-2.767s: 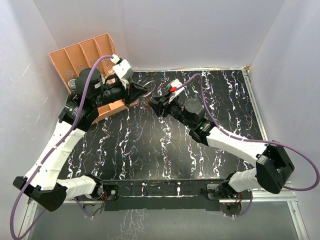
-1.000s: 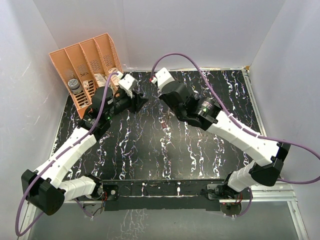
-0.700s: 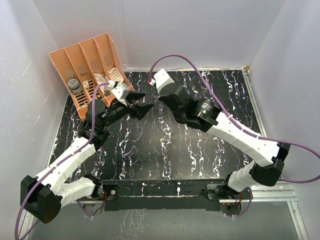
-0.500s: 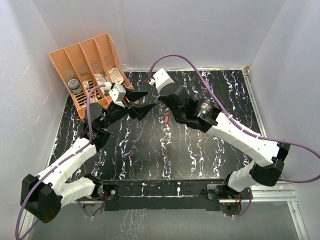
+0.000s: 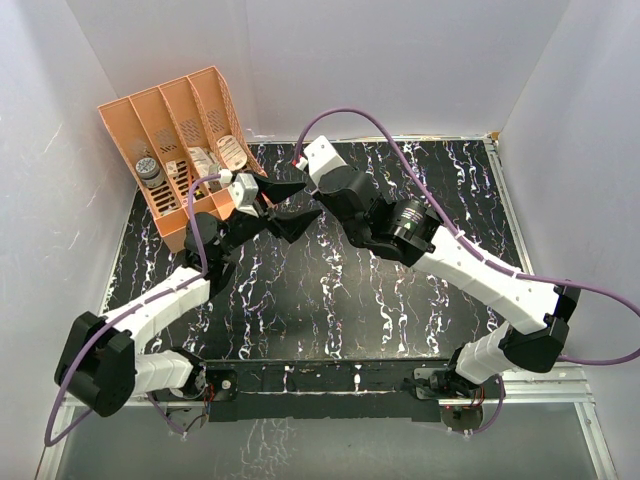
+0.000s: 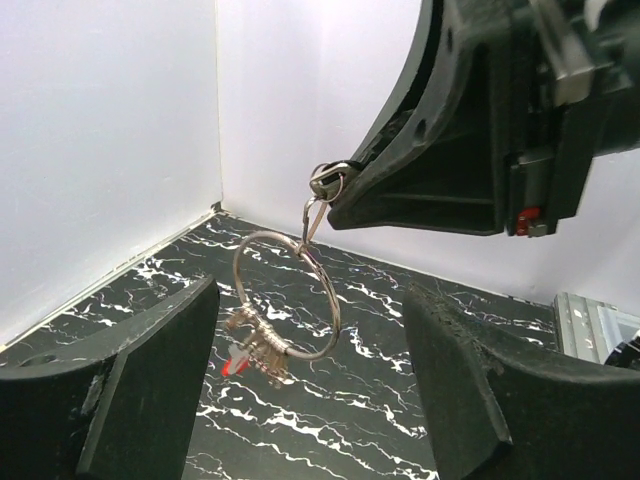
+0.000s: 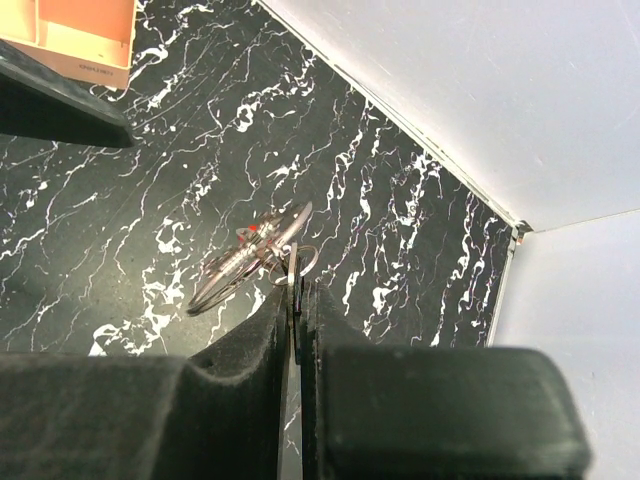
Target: Remove the keys from the keyring
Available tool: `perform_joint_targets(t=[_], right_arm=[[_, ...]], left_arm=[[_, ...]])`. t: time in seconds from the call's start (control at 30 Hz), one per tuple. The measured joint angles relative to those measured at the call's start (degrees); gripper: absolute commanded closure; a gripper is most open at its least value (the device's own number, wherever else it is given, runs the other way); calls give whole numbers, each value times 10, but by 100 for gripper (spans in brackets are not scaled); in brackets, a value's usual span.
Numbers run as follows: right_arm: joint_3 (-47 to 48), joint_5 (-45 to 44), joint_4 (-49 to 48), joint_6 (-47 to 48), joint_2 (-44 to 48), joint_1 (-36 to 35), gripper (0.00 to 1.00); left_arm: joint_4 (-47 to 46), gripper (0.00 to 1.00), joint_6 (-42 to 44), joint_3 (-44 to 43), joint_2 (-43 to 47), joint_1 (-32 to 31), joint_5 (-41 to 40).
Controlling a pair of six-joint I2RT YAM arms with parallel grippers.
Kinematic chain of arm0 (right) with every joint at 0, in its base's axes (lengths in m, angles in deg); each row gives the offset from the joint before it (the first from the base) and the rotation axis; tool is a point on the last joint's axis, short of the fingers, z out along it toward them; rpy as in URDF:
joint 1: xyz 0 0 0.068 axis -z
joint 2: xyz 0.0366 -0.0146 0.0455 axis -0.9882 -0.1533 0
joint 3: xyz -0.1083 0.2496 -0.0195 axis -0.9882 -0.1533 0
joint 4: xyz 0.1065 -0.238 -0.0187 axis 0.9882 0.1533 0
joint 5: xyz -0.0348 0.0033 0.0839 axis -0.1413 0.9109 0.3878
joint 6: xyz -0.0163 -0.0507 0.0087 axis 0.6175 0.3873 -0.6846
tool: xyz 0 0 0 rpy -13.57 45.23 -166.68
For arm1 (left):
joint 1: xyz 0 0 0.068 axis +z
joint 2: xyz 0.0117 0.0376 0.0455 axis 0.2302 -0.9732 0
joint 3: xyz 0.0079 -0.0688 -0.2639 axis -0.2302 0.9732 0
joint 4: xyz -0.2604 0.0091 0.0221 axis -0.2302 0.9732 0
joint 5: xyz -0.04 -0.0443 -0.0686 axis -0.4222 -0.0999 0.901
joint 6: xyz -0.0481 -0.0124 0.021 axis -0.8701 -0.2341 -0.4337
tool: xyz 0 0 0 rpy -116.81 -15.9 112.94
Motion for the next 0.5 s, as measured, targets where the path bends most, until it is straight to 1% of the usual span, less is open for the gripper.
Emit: perform_joint_targets(t=[0.2,0.5], right_arm=[[0,2,-15,-1,0,-2,100],[0,18,-24,-2,0,-8,100]], left_arm=[[-19,26,10,-1,-31,-16,-23],[-54,26,30,-10,-68,-23,-8]])
